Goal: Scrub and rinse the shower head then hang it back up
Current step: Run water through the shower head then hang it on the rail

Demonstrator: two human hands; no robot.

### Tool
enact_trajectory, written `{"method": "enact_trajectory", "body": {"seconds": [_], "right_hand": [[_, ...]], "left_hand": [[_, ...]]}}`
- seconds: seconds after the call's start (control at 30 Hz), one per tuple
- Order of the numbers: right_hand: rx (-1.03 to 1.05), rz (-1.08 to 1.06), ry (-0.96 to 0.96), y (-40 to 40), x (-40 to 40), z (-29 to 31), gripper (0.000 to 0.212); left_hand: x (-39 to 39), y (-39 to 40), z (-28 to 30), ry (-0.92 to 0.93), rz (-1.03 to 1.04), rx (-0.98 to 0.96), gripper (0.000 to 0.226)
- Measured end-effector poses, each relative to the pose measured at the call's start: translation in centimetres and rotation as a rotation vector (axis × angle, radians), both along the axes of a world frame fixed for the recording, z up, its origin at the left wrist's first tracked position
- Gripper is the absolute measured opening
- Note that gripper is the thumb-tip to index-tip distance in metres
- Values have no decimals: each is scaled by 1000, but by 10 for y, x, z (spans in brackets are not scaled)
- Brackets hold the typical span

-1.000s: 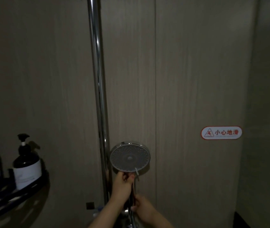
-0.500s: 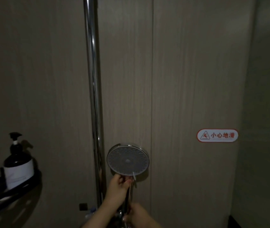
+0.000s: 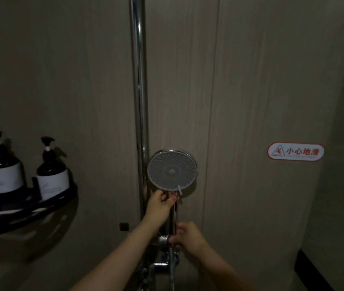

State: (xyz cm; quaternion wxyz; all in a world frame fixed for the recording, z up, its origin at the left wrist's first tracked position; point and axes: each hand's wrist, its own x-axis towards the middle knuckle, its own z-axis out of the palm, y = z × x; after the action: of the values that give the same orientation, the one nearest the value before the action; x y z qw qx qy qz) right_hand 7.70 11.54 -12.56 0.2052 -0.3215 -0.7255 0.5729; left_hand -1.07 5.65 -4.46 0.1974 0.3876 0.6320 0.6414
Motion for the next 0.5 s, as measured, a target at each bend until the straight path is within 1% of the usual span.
{"method": "enact_trajectory", "body": {"seconds": [0.07, 0.2, 0.27, 0.4, 0.5], "right_hand": [[27, 7, -1, -1, -2, 1, 33], [67, -40, 70, 0, -5, 5, 32], [81, -51, 97, 1, -7, 6, 31], [107, -41, 122, 5, -13, 9, 29], [118, 9, 125, 8, -21, 17, 29]], "left_hand": [[1, 2, 0, -13, 1, 14, 31], [1, 0, 12, -60, -15, 59, 29], [-1, -2, 17, -54, -41, 75, 27], [-4, -4, 24, -48, -26, 106, 21], [-3, -5, 34, -7, -51, 103, 15]]}}
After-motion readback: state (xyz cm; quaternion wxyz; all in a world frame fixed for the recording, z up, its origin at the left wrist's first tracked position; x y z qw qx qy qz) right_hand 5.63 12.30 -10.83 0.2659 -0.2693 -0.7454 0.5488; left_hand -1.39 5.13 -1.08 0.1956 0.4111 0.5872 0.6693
